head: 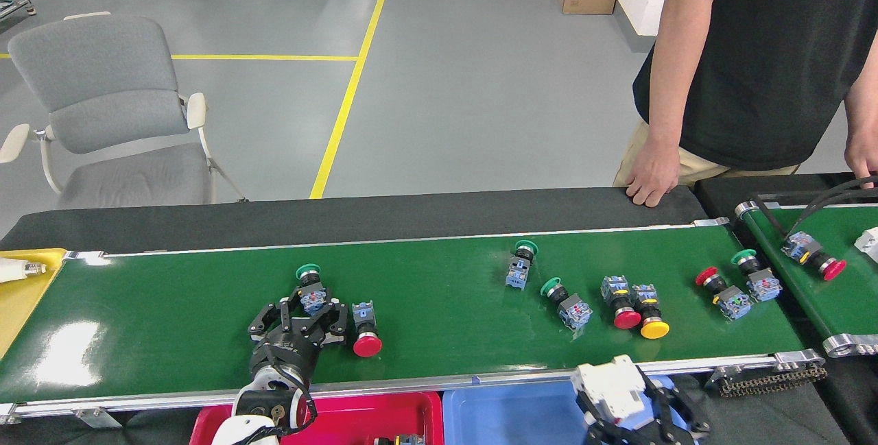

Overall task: Pick switch part from conveyor to tray
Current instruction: 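Lift the button with the left gripper and drop it into the red tray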

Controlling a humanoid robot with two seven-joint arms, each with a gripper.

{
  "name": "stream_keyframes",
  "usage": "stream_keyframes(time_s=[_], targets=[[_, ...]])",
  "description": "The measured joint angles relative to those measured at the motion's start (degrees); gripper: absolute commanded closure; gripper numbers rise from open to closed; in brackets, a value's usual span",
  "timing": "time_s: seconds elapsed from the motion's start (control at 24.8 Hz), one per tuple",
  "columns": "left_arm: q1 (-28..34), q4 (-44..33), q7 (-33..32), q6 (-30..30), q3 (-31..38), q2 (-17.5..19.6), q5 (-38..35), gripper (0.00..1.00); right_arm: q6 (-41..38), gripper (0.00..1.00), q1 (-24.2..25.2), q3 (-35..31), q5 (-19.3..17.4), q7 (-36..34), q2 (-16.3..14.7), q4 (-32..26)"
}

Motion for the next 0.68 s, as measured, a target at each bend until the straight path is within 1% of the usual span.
stream_keyframes(time_s=[0.08,0.16,0.2,0.24,0.28,0.36,0.4,0.44,0.48,0.52,0.56,0.6,0.64,0.68], targets=[[0.6,-3.4,-0.2,-2.5,0.9,0.9,0.5,0.83,-0.5,0.01,0.2,-1.4,0.0,-0.2,0.8,0.1],[3.2,-8.6,-0.3,-6.8,2.1,2.8,1.4,0.83,1.5,0.01,0.2,-3.1,0.0,-0.3,3.9,0.2],[6.1,-11.8,-0.3,-9.7,2.3,3.3,1.7,0.83,3.5,0.01,0.0,-3.4,0.0,-0.3,6.1,0.2],[9.6,-15.3,-0.4,-13.0,2.3,3.3,1.8,0.82,5.7,0.01,-0.5,-3.4,0.2,-0.3,7.5,0.2],[13.5,-19.0,-0.5,-16.1,2.2,3.3,1.9,0.81,7.9,0.01,-1.1,-3.4,0.3,-0.4,8.0,0.2],[20.4,-24.9,-0.5,-22.9,1.8,3.0,2.1,0.75,11.5,0.01,-1.9,-3.6,0.8,-0.4,8.1,0.2],[23.3,-25.9,-0.5,-26.9,1.2,2.6,2.2,0.72,12.6,0.01,-1.8,-3.6,1.0,-0.4,8.1,0.1],[25.2,-26.2,-0.6,-30.2,0.5,2.5,2.2,0.62,13.5,0.01,-1.9,-3.6,1.1,-0.4,8.1,0.1],[26.3,-26.1,-0.6,-32.1,0.3,2.5,2.2,0.42,14.0,0.01,-1.8,-3.6,1.1,-0.4,8.1,0.1],[27.2,-26.2,-0.6,-33.6,0.3,2.5,2.2,0.32,14.4,0.01,-1.9,-3.7,1.1,-0.4,8.0,0.1],[28.2,-26.2,-0.6,-34.5,0.3,2.5,2.2,0.25,14.5,0.01,-1.8,-3.8,1.1,-0.4,8.0,0.1],[28.9,-26.2,-0.6,-35.2,0.3,2.5,2.2,0.12,14.6,0.01,-1.9,-3.8,1.2,-0.4,8.0,0.1],[29.0,-26.2,-0.6,-35.6,0.5,2.5,2.2,0.01,14.6,0.01,-2.1,-3.7,1.3,-0.4,8.0,0.1],[29.0,-26.2,-0.6,-35.6,1.1,2.4,2.2,0.01,14.6,0.01,-2.8,-3.7,1.6,-0.4,8.0,0.1]])
